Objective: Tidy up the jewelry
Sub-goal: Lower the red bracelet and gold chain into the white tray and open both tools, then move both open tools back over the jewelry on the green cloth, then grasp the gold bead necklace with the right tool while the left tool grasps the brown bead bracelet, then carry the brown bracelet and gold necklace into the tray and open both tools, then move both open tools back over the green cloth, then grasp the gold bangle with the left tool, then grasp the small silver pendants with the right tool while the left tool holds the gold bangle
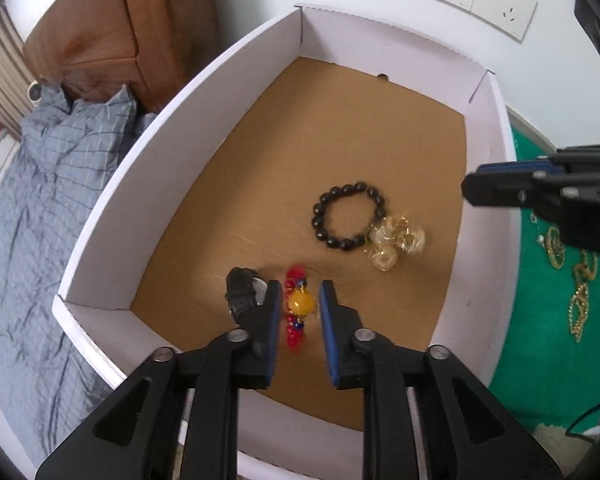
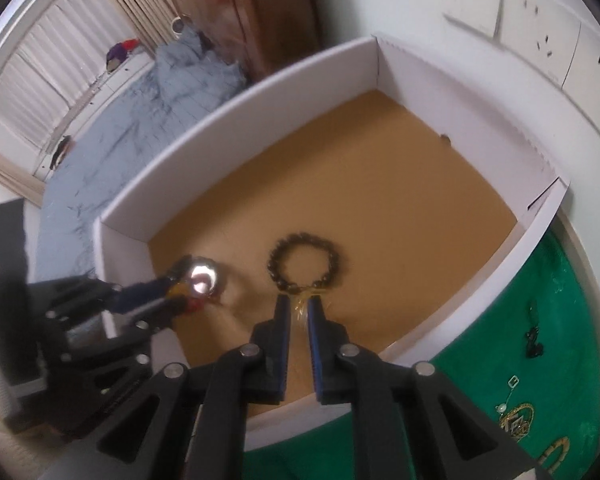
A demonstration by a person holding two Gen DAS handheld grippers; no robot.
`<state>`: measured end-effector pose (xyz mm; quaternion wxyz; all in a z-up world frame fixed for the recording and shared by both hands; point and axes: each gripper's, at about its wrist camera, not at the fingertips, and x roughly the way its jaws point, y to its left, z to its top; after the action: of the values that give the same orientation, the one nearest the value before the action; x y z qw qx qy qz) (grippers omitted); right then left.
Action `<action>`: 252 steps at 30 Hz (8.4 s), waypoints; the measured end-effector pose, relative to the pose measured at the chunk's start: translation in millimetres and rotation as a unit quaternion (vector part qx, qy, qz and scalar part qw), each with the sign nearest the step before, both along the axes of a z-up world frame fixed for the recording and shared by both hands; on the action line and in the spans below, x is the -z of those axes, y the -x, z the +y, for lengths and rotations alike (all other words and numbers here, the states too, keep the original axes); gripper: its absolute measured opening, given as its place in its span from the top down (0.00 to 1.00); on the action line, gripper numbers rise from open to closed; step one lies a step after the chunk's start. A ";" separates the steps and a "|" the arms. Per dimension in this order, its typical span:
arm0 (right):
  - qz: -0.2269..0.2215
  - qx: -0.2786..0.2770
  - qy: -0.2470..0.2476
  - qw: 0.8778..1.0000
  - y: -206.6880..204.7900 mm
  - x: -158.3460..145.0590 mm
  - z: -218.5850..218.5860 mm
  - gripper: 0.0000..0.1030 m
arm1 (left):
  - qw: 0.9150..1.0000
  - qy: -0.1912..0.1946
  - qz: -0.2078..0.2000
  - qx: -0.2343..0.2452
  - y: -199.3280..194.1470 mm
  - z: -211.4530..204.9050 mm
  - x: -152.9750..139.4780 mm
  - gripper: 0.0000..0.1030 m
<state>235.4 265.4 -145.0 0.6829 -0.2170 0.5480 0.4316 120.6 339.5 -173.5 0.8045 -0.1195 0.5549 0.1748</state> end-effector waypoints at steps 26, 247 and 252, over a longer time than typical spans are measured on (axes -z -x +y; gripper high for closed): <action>-0.105 0.229 -0.038 0.967 52.5 -1.4 -259.0 0.26 | 0.974 0.049 -0.085 0.204 -33.9 -138.6 -51.0 0.07; -0.071 0.166 -0.070 0.981 -82.7 90.4 -303.6 0.39 | 0.976 0.101 -0.052 0.185 -57.0 -201.4 26.3 0.32; -0.062 0.138 -0.064 0.986 -79.1 95.2 -298.5 0.72 | 0.979 0.096 -0.047 0.176 -49.9 -192.0 28.8 0.32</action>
<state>314.4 -33.1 -240.2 0.7812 -0.1214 0.5005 0.3529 170.5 147.5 -202.3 0.8329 -0.1050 0.5426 -0.0292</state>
